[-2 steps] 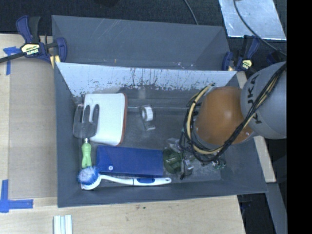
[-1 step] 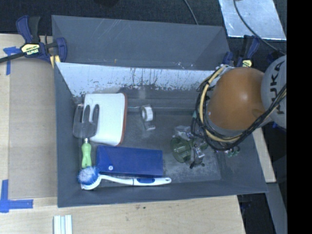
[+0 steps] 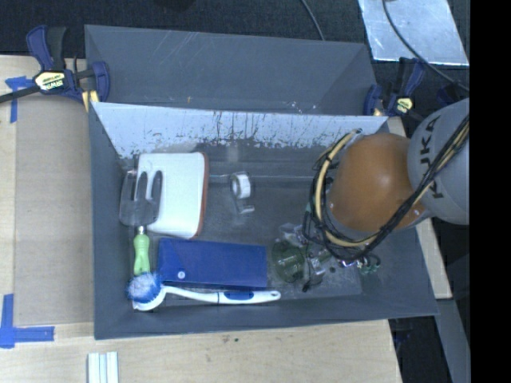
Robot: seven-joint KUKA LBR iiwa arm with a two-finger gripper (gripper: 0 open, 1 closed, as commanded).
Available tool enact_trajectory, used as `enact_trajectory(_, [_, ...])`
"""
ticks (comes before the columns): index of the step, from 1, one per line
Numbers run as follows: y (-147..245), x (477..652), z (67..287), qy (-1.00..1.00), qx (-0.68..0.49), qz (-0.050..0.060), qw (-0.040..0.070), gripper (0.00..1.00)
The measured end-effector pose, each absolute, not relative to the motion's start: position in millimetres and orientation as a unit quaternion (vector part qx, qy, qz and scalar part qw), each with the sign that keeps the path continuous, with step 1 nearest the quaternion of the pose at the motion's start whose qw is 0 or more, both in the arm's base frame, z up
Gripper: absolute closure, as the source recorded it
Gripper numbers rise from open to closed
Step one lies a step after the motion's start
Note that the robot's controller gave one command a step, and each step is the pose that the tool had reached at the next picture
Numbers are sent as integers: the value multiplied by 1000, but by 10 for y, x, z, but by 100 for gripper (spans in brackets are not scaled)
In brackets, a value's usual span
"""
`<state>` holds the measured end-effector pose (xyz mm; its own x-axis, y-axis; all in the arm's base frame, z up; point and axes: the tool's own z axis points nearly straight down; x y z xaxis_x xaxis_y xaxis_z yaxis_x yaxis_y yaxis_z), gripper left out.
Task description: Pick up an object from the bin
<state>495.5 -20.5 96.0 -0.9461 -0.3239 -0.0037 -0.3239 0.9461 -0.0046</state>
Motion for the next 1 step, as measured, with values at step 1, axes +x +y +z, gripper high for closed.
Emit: enact_trajectory(1, [-281, 5094, 1866, 987, -158, -3, 7, 100])
